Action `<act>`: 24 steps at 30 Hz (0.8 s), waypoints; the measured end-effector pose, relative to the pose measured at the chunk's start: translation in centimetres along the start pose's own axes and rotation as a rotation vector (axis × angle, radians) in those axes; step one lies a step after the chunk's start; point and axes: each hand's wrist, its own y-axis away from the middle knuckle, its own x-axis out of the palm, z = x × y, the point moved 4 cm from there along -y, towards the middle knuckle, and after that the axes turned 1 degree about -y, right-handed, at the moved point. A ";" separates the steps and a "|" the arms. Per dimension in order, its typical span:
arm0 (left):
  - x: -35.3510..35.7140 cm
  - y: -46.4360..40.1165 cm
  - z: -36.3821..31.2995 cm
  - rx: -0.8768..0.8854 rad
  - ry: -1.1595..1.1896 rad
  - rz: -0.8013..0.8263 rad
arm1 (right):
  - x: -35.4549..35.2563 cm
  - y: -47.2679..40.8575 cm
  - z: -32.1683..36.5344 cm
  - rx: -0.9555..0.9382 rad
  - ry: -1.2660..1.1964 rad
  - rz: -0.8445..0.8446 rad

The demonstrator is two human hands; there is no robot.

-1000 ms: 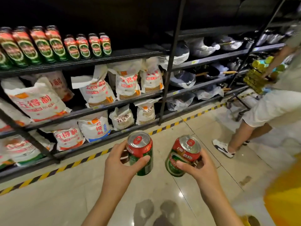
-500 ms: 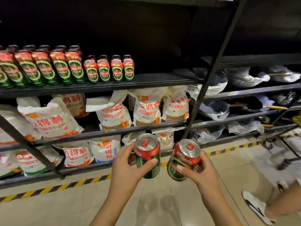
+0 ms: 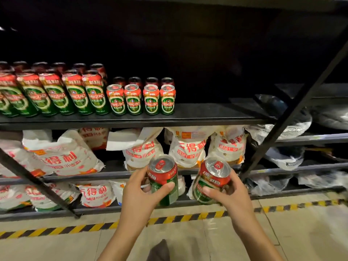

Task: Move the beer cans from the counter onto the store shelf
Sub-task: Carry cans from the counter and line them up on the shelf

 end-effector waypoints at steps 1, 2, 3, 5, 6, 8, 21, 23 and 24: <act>0.1 -1.6 0.0 0.005 0.004 0.008 | 0.3 -1.3 0.2 -0.003 -0.002 -0.007; 0.3 -3.1 0.0 0.010 0.006 0.016 | 0.5 -2.6 0.3 -0.005 0.000 -0.014; 0.5 -4.6 -0.1 0.011 0.007 0.021 | 0.8 -3.8 0.5 -0.006 0.005 -0.017; 0.8 -7.4 -0.4 0.014 0.023 0.035 | 1.1 -6.1 0.8 -0.010 0.013 -0.030; 1.1 -8.7 -0.7 0.019 0.031 0.043 | 1.2 -7.1 1.1 -0.014 0.010 -0.042; 1.7 -11.1 -1.1 0.041 0.022 0.067 | 1.2 -9.1 1.4 -0.011 0.008 -0.066; 7.8 -21.2 -2.0 0.062 0.022 0.096 | -0.5 -20.7 2.6 -0.032 0.020 -0.057; 8.9 -22.7 -2.3 0.052 0.037 0.098 | -1.0 -22.8 2.9 -0.038 0.026 -0.051; 9.5 -23.6 -2.4 0.046 0.048 0.097 | -1.3 -24.0 3.1 -0.041 0.029 -0.045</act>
